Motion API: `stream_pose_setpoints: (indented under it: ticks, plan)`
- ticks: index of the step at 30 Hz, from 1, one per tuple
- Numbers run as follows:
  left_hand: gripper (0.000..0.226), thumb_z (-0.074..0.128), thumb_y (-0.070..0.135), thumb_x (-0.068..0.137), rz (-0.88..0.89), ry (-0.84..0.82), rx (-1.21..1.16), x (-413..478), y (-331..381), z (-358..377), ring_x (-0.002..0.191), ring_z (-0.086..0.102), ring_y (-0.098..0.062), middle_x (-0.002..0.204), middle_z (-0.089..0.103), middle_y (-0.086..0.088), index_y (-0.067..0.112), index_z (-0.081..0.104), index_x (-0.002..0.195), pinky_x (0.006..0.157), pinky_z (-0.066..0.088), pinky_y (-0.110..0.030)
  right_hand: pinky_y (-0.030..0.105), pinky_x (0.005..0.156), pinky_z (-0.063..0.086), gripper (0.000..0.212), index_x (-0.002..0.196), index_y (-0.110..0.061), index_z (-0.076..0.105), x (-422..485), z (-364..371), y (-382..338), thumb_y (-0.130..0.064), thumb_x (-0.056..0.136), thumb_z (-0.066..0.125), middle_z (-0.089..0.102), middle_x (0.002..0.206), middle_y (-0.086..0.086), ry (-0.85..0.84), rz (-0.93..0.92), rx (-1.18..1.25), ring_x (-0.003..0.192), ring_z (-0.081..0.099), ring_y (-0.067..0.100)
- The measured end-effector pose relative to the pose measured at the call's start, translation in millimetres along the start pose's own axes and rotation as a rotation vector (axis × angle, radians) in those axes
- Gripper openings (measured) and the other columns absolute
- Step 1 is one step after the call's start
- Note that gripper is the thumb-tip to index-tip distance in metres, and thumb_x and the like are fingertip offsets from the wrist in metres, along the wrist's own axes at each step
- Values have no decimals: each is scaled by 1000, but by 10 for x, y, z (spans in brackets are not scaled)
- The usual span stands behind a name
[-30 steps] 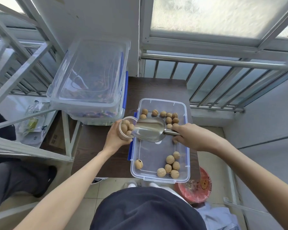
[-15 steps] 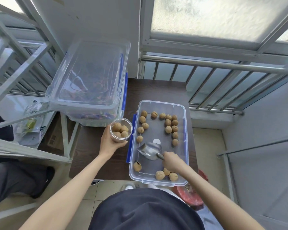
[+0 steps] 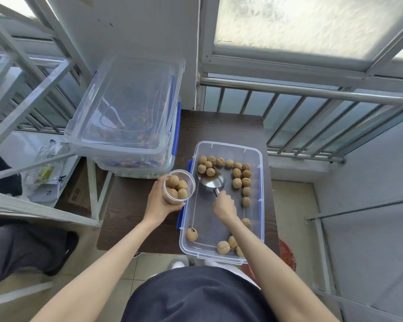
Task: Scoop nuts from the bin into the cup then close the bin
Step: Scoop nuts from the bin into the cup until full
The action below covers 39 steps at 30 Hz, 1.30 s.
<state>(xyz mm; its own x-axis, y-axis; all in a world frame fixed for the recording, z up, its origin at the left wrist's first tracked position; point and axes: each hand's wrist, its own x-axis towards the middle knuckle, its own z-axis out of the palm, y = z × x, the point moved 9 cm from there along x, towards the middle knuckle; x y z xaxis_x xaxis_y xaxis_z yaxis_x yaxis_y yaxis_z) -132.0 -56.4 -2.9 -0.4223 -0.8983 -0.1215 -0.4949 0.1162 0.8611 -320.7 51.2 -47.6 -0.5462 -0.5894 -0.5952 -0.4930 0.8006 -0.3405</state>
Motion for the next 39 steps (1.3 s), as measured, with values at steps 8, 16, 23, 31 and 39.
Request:
stream_pose_setpoints:
  ticks: [8, 16, 23, 31, 39]
  plan:
    - [85, 91, 11, 48, 15, -4, -1, 11, 1, -2, 105, 54, -8, 110, 56, 14, 39, 45, 114, 86, 39, -13, 43, 93, 42, 33, 127, 1, 35, 237, 216, -1, -12, 97, 33, 51, 131, 27, -29, 55, 212, 120, 48, 42]
    - [87, 89, 18, 47, 5, -33, 45, -19, -78, -9, 111, 55, -10, 119, 60, 9, 52, 44, 114, 94, 45, -27, 41, 86, 46, 29, 124, -4, 32, 396, 305, 117, -16, 98, 34, 55, 127, 26, -46, -9, 372, 110, 56, 37]
    - [87, 90, 15, 48, -2, -26, 43, 22, -64, -13, 110, 55, -10, 118, 60, 8, 57, 42, 108, 92, 42, -23, 36, 66, 39, 14, 103, -5, 36, 305, -13, 368, -18, 98, 41, 56, 89, 16, 10, -130, 307, 77, 52, 26]
    - [80, 90, 11, 48, -10, -28, 46, 138, -41, -4, 109, 57, -13, 118, 61, 4, 32, 53, 115, 94, 46, -30, 31, 58, 39, 10, 101, -7, 41, -253, -608, 579, -15, 96, 45, 61, 82, 11, -32, -324, 53, 73, 57, 30]
    - [81, 89, 19, 49, 5, -39, 118, 193, -29, 7, 112, 57, -14, 120, 61, 6, 26, 52, 120, 95, 48, -33, 31, 60, 41, 17, 104, -10, 43, -827, -887, 195, -25, 97, 46, 54, 74, -1, -155, -490, -200, 67, 53, 23]
